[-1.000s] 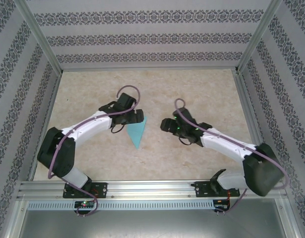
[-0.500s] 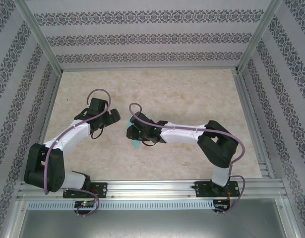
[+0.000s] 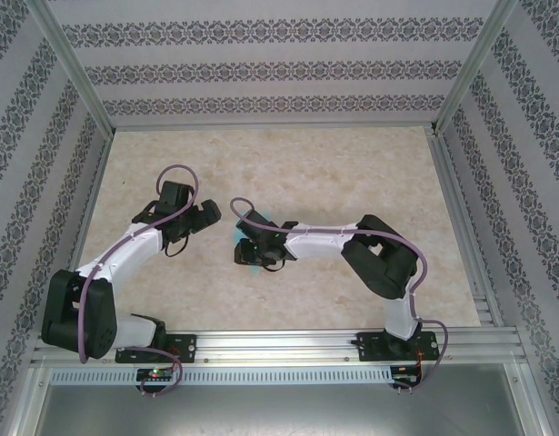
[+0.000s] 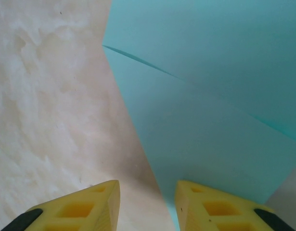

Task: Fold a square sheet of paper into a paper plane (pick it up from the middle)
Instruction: Rotate the paper at the center of the table.

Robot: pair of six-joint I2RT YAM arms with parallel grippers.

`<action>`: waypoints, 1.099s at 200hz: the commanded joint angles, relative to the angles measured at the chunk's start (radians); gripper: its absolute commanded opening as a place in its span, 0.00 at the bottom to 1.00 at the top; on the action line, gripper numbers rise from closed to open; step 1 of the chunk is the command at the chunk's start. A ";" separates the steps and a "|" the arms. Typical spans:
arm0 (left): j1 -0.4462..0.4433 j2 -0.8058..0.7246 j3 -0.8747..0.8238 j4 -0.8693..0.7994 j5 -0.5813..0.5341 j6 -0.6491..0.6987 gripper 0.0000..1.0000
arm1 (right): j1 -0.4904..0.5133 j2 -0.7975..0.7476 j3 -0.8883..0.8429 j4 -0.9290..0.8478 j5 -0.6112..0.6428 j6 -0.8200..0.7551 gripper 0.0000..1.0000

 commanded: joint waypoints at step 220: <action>-0.068 0.041 -0.030 0.160 0.346 0.004 1.00 | -0.181 -0.237 -0.288 0.172 0.046 0.066 0.44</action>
